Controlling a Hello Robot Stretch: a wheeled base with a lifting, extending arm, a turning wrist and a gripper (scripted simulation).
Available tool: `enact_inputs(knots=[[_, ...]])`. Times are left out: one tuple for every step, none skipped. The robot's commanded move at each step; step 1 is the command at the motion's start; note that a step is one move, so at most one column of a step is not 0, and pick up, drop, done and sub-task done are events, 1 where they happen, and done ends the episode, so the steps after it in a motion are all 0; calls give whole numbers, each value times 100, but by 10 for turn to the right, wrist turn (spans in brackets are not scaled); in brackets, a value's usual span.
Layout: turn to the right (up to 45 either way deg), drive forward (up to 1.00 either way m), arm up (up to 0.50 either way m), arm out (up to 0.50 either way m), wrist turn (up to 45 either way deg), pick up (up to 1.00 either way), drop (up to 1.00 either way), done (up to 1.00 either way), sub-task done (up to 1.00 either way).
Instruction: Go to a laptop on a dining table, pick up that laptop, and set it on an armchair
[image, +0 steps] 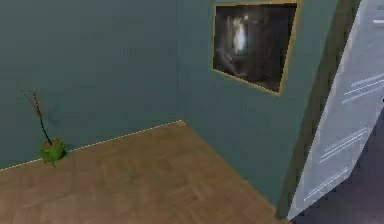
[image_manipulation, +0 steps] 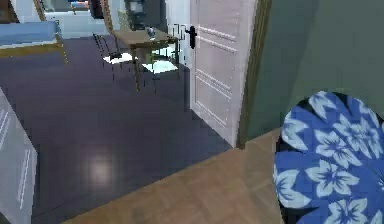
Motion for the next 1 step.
enact_inputs(knots=[[450,0,0,0,0,0,0,0,0]])
